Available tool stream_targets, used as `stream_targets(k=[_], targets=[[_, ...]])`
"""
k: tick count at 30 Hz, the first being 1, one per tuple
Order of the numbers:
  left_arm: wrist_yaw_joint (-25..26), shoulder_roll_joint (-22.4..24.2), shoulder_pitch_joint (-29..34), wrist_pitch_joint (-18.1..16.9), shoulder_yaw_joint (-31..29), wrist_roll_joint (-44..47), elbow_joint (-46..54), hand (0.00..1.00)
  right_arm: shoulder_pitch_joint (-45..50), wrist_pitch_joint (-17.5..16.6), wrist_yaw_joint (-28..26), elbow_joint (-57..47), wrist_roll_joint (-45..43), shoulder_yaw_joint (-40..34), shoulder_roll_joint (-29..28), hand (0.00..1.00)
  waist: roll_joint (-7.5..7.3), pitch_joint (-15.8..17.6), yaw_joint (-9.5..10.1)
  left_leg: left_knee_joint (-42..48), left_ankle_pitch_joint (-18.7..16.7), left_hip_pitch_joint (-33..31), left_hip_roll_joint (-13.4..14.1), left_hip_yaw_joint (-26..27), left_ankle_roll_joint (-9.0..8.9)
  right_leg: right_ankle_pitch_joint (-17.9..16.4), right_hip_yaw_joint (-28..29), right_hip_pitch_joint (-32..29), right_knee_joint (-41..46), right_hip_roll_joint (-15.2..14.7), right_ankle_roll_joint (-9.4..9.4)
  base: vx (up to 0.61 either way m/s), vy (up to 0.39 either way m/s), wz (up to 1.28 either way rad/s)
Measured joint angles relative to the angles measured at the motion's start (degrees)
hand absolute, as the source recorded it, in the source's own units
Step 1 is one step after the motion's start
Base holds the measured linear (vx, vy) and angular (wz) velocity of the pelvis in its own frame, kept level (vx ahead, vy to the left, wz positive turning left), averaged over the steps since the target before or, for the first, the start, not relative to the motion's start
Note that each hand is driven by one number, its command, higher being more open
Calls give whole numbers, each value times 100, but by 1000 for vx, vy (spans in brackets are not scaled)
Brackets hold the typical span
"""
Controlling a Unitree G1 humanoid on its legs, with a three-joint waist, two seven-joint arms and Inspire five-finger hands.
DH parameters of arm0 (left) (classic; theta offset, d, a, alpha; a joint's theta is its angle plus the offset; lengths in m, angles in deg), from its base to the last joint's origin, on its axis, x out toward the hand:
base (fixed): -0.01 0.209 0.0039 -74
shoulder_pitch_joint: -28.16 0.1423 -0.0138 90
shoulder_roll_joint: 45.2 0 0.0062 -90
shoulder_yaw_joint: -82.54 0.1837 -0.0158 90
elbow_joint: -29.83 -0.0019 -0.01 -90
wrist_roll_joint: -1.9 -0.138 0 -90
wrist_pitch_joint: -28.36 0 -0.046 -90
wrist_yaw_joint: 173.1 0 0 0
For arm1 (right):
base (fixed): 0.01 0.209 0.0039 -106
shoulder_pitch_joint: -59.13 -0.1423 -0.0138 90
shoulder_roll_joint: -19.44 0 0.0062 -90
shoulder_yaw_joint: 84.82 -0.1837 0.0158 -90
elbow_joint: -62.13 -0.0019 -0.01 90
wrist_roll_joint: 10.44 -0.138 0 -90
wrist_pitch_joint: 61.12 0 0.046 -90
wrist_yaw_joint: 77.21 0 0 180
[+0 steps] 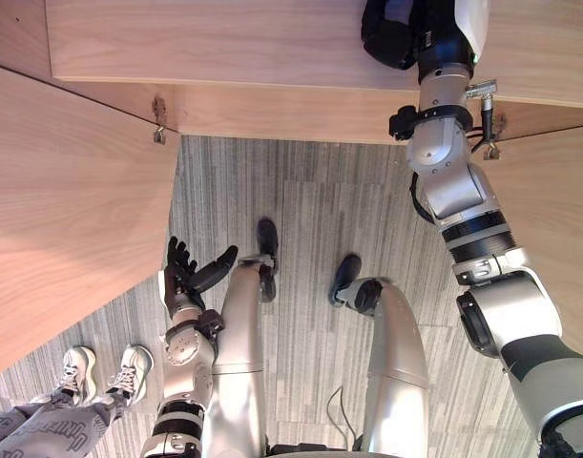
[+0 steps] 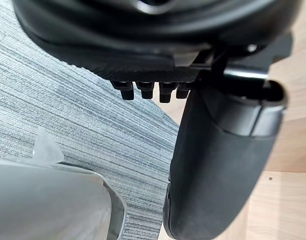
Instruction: Walk over to the cabinet, pick up the folder, carry it to the office cabinet, place the folder inside the office cabinet, then close the office cabinet door
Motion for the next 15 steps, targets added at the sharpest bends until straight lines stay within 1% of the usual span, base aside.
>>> stream_targets(k=[2, 3, 4, 5, 6, 7, 8, 9, 11, 12, 14, 15], targets=[[0, 1, -9, 11, 1, 0, 3, 100, -18, 78, 5, -81, -277, -23, -22, 0, 0, 0, -5, 29, 0, 1, 9, -6, 1, 0, -1, 5, 20, 2, 0, -43, -4, -1], [0, 4, -15, 20, 2, -1, 2, 100, 96, 170, 5, -393, -413, -145, -44, 0, 0, 0, 1, 43, 2, 6, 16, -10, 4, 1, -8, 23, 20, 7, -1, 0, 0, 0], [16, 4, -24, 49, -2, -5, -22, 100, 384, 180, 30, -926, -420, -285, -69, 0, 2, 1, -6, 60, 4, 51, 20, -40, 9, 1, -52, 113, -1, 13, 0, 0, 0, 0], [24, 0, -35, 76, -1, -9, -56, 100, 606, 180, 37, -1244, -421, -347, -88, 0, 1, 2, -15, 62, 5, 108, 28, -56, 13, 0, -83, 200, -31, 24, 0, 11, 3, 4], [24, 3, -42, 146, -2, -34, -154, 100, 1123, 176, 50, -1964, -417, -464, -181, 0, 1, 2, -38, 40, 0, 277, 48, -67, 20, 0, -136, 424, -122, 46, 1, 23, 3, 4], [19, -11, -43, 179, 2, -85, -235, 100, 1418, 163, 53, -2305, -416, -505, -242, 0, 1, 2, -46, 16, -24, 401, 56, -61, 38, -3, -152, 571, -182, 57, 6, 38, 3, -2], [18, -10, -32, 247, -4, -142, -414, 100, 2150, 93, 39, -2994, -413, -547, -377, 0, 0, 2, -26, -46, -115, 738, 97, -42, 22, -7, -181, 943, -355, 101, 13, 44, -2, -4], [18, -10, 13, 304, -6, -143, -571, 100, 2780, -14, 22, -3466, -405, -547, -502, 0, -4, -1, -34, -123, -179, 1056, 99, -17, 19, -19, -187, 1279, -483, 112, 34, 50, -4, -6], [5, -2, 303, 391, -8, -260, -720, 100, 4185, -389, -150, -4157, -391, -433, -820, 0, -28, -15, -91, -408, -338, 1858, 122, 79, -40, 9, -203, 2116, -949, 163, 125, 93, 8, -12], [-5, 15, 538, 401, -4, -298, -722, 100, 4824, -515, -255, -4278, -391, -270, -965, 0, -107, -79, -147, -626, -363, 2279, 145, 183, -39, 88, -202, 2514, -1259, 185, 178, 92, 19, -24], [-26, 10, 764, 440, -11, -400, -756, 100, 5523, -606, -476, -4283, -393, -125, -1118, 0, -181, -243, -207, -906, -365, 2680, 173, 274, -34, 224, -210, 2920, -1684, 253, 232, 96, 40, -24], [-32, 21, 795, 463, -4, -483, -913, 100, 6030, -664, -634, -4204, -393, -78, -1238, 0, -207, -320, -224, -1145, -345, 3029, 190, 323, -4, 351, -218, 3299, -2067, 333, 272, 178, 52, -24]])
